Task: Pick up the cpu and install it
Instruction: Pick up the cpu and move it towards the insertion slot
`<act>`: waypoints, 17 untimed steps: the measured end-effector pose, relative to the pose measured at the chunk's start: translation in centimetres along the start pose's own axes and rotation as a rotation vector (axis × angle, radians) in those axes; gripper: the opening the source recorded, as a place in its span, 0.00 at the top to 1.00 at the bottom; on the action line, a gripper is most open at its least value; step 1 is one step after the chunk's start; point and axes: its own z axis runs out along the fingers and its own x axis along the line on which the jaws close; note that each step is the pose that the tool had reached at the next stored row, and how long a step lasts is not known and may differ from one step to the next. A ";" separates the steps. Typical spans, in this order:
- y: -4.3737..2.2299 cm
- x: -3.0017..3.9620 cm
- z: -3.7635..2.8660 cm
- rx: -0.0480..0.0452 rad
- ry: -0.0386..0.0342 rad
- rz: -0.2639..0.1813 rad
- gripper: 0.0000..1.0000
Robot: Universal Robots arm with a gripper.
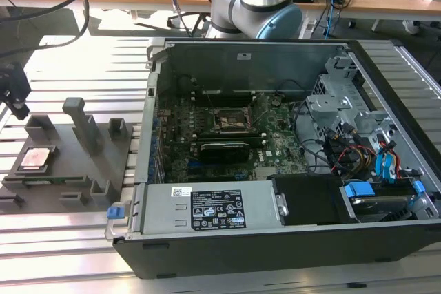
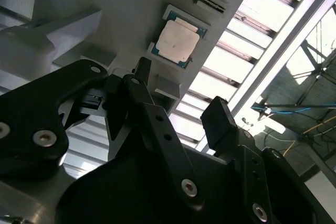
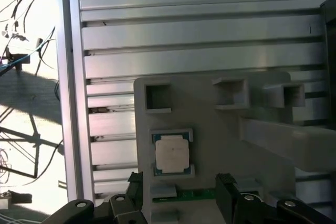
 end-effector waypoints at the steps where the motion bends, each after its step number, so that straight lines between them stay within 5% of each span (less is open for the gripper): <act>1: 0.00 0.00 0.07 0.0000 0.0000 0.000 0.34; 17: 0.01 0.04 1.53 -0.0001 -0.0001 0.000 0.34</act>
